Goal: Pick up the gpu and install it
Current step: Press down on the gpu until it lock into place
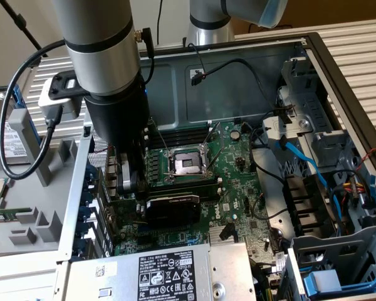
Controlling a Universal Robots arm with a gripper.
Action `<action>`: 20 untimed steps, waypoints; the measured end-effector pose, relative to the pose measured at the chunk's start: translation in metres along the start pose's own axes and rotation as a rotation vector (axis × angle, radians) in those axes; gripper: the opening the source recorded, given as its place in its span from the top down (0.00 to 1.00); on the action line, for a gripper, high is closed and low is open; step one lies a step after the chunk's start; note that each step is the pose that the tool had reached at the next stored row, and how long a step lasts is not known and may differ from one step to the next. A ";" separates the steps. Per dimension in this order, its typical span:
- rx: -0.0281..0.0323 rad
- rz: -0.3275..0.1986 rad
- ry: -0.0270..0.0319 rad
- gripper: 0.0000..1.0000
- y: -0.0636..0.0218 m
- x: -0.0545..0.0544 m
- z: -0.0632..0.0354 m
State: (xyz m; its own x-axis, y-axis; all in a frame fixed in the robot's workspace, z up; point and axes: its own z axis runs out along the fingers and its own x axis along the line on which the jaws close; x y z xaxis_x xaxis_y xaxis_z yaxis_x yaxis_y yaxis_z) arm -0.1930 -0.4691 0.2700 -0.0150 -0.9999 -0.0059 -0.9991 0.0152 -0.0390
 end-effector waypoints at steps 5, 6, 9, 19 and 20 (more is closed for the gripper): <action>0.0001 0.001 0.0000 0.89 0.0000 0.000 0.0001; 0.0000 0.001 0.0001 0.89 0.0000 0.000 0.0002; 0.0000 0.002 0.0002 0.89 0.0000 0.000 0.0005; 0.0001 0.004 0.0002 0.89 0.0001 0.000 0.0015; 0.0001 0.005 0.0001 0.89 0.0001 0.000 0.0015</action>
State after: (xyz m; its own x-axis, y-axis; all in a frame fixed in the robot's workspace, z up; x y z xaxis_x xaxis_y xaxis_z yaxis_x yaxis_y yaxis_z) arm -0.1930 -0.4692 0.2684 -0.0196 -0.9998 -0.0060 -0.9990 0.0198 -0.0391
